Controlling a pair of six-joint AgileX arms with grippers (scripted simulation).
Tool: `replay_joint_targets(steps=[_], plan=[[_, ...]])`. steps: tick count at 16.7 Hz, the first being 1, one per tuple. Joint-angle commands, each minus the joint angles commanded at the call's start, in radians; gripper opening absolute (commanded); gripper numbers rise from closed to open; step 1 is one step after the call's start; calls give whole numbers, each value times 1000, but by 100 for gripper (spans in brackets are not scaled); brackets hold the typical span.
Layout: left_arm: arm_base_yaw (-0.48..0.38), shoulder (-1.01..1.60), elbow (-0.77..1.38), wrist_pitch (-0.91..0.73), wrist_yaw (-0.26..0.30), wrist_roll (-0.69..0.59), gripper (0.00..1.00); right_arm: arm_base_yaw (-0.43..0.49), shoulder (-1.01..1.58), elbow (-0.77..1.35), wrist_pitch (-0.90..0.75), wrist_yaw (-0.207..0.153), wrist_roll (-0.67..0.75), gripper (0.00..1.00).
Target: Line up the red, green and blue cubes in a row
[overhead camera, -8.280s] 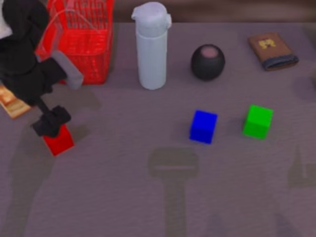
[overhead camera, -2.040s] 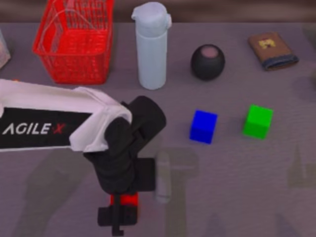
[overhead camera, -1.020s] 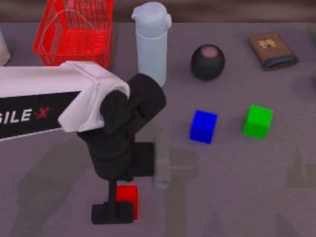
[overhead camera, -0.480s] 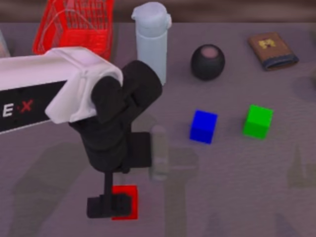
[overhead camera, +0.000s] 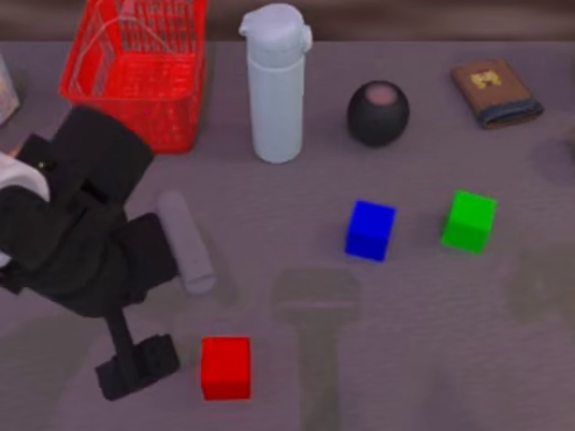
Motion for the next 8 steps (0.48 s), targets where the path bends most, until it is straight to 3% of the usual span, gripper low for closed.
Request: replay_joint_targets(steps=[8], plan=[[300,-691,-493,359,-9,-311,100,108,886,673,-455,3,-349,100]])
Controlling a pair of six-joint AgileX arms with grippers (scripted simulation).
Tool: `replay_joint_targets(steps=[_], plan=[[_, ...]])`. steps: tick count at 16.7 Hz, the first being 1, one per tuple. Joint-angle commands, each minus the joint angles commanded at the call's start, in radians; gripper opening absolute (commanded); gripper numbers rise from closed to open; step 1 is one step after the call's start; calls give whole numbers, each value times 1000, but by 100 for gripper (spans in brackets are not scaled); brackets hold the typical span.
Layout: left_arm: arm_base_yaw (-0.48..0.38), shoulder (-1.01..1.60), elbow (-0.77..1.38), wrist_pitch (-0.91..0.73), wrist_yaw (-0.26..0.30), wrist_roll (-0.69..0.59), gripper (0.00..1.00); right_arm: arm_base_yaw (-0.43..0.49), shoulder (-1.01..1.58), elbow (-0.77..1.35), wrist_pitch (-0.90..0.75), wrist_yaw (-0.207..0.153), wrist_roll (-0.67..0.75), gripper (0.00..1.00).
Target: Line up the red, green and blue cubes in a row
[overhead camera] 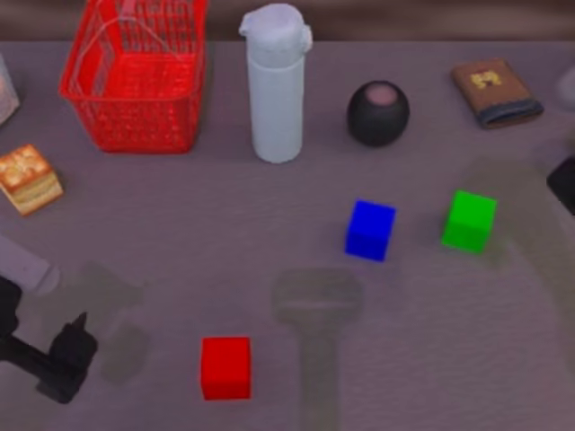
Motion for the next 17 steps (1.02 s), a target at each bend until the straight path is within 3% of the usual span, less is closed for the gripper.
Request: replay_joint_targets(steps=[5,9,17], plan=[[152,-383,-246,229,4,-194,100,61,458,375,-252,1,-195,100],[220,-563,-341,365,10,-301,100,95,719,595,-388,2,-305,100],[254,-657,-375,448,15,-363,100,113,842,709,-452,2,-359,100]])
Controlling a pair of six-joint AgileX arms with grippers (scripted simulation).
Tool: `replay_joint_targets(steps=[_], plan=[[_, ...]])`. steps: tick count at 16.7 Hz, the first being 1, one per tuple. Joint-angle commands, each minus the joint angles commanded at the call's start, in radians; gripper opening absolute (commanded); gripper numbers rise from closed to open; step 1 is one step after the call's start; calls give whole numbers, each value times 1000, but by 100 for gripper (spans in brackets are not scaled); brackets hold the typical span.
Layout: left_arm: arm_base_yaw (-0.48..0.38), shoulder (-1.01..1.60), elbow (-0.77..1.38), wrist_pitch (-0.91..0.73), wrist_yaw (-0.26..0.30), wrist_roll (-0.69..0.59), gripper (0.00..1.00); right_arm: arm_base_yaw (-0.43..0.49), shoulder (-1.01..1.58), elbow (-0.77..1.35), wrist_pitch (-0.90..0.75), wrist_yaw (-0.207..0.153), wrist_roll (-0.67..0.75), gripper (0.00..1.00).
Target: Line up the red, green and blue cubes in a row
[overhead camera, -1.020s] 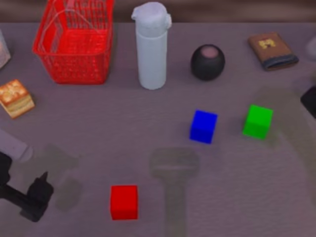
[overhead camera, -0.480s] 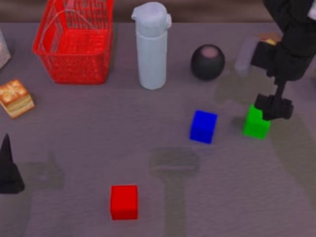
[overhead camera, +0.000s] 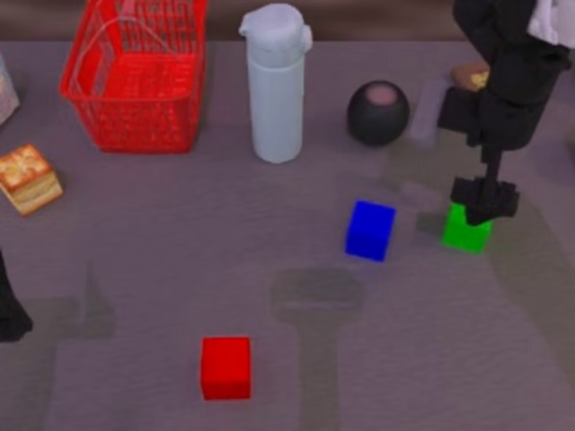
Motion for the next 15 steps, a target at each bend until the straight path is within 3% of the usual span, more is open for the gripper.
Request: replay_joint_targets(steps=[4,10,15], plan=[[0,0,0,0,0,0,100,-2,12,-34,43,0,-1,100],[0,0,0,0,0,0,100,1,86,-165,254,1,3,100],[0,0,0,0,0,0,100,1,92,-175,268,1,3,100]])
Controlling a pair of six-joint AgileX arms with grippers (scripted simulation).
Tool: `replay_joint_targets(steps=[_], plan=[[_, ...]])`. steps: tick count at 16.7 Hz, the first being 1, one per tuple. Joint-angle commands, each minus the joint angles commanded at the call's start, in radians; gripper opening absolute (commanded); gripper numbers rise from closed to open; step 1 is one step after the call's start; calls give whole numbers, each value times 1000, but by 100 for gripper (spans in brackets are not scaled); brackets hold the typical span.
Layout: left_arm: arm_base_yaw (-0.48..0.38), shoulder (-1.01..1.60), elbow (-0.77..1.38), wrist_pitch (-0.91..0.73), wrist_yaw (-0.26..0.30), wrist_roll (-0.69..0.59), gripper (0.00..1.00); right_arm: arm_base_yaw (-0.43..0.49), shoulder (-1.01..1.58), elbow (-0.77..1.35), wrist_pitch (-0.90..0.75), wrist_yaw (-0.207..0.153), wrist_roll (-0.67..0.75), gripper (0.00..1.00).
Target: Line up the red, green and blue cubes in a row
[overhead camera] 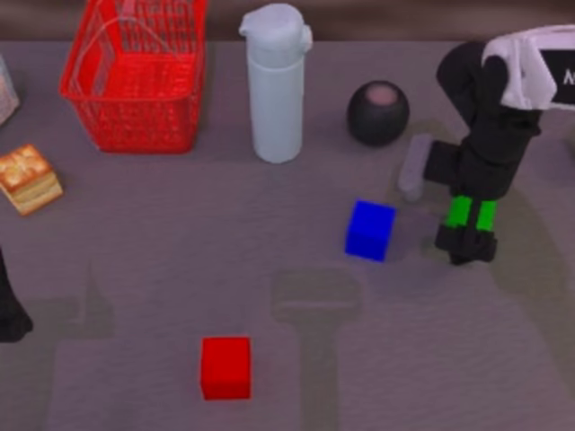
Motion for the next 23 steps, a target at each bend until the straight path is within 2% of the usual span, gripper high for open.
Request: replay_joint_targets(steps=[13,23], plan=[[0,0,0,0,0,0,100,0,0,0,0,0,0,2],[0,0,0,0,0,0,100,-2,-8,2,-8,0,3,0]])
